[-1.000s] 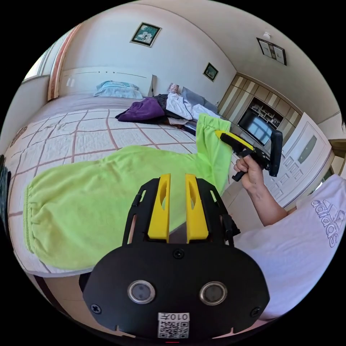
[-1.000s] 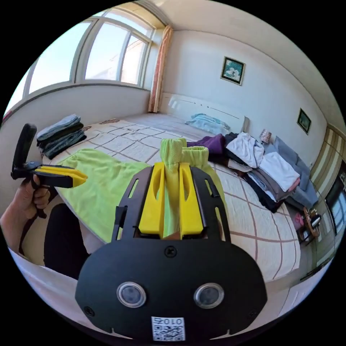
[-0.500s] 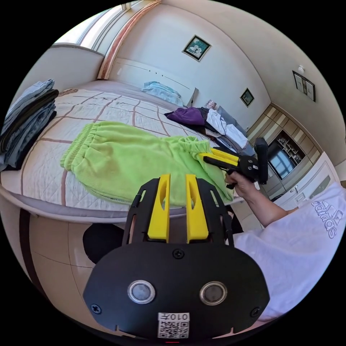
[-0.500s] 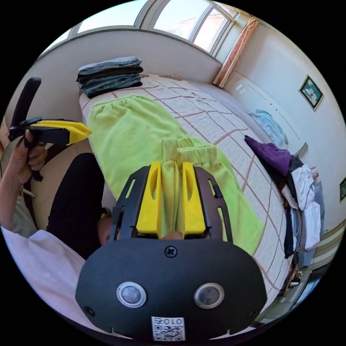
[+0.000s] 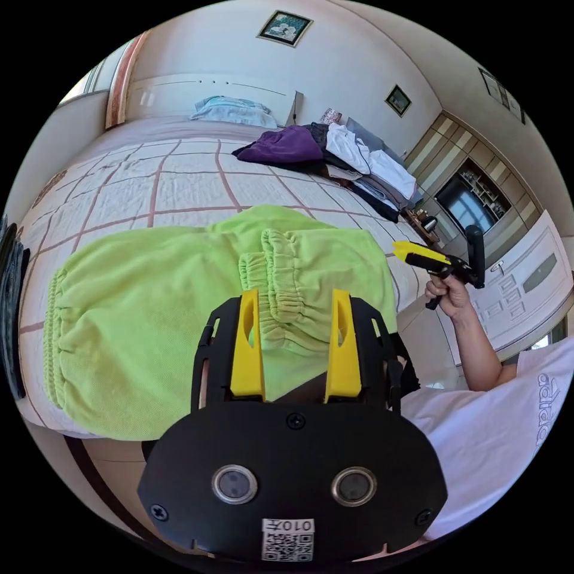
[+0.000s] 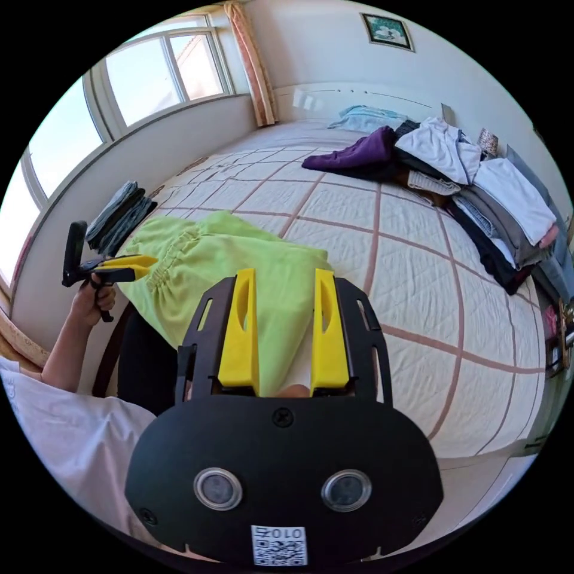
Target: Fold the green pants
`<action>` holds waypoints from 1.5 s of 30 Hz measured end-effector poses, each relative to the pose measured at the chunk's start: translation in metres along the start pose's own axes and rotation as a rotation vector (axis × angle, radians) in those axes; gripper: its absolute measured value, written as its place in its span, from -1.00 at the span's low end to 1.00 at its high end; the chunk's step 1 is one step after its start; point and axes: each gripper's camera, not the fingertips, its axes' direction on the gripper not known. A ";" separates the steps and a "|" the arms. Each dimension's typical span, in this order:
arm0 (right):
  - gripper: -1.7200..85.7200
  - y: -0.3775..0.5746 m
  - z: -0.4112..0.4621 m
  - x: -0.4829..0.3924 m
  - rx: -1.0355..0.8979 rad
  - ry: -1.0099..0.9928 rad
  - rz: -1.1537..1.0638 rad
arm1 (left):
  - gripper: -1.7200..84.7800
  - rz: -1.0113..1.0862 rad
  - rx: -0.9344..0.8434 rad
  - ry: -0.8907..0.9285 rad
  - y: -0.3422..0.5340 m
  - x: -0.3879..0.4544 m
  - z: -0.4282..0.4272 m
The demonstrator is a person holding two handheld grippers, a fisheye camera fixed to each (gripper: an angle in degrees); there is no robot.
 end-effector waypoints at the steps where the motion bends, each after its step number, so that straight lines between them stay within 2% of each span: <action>1: -0.67 -0.009 0.007 0.013 -0.013 -0.023 0.022 | -0.66 -0.001 -0.021 -0.023 -0.003 0.001 0.005; 5: -0.76 -0.031 0.053 0.039 -0.167 -0.143 0.084 | -0.75 -0.012 -0.054 -0.102 -0.002 -0.004 0.010; 6: -0.78 -0.033 0.053 0.040 -0.172 -0.142 0.094 | -0.79 -0.010 -0.035 -0.088 0.001 -0.007 0.003; 9: -0.85 -0.039 0.028 0.040 0.003 -0.153 0.100 | -0.88 -0.012 0.054 0.037 0.009 -0.022 -0.026; 13: -0.82 -0.047 0.046 0.035 -0.132 -0.117 0.040 | -0.92 -0.016 -0.055 0.029 0.018 -0.043 -0.015; 19: -0.80 -0.020 0.010 0.004 0.023 -0.111 -0.085 | -0.93 -0.087 -0.007 0.049 0.034 -0.061 -0.025; 21: -0.79 -0.016 0.018 -0.006 -0.016 -0.081 -0.137 | -0.93 -0.100 -0.005 0.039 0.034 -0.063 -0.025; 24: -0.76 -0.015 0.058 -0.010 -0.224 -0.017 -0.169 | -0.90 -0.109 0.007 0.022 0.037 -0.067 -0.027; 27: -0.75 -0.013 0.051 0.000 -0.187 -0.063 -0.102 | -0.86 -0.110 0.077 0.049 0.051 -0.068 -0.049; 29: -0.74 -0.009 0.016 -0.005 -0.042 -0.073 -0.095 | -0.82 -0.136 0.157 0.025 0.069 -0.070 -0.078; 31: -0.73 -0.002 -0.001 -0.014 0.008 -0.102 -0.119 | -0.76 -0.275 0.246 -0.076 0.107 -0.092 -0.124; 34: -0.73 0.009 -0.001 -0.032 -0.021 -0.152 -0.159 | -0.69 -0.510 0.391 -0.218 0.168 -0.134 -0.176; 37: -0.74 0.018 0.004 -0.048 0.000 -0.129 -0.183 | -0.62 -0.688 0.520 -0.182 0.212 -0.173 -0.200; 42: -0.76 0.015 0.003 -0.061 0.000 -0.138 -0.210 | -0.55 -0.774 0.554 -0.096 0.222 -0.209 -0.180; 45: -0.76 0.014 0.002 -0.062 -0.018 -0.126 -0.212 | -0.53 -0.794 0.594 -0.163 0.216 -0.211 -0.166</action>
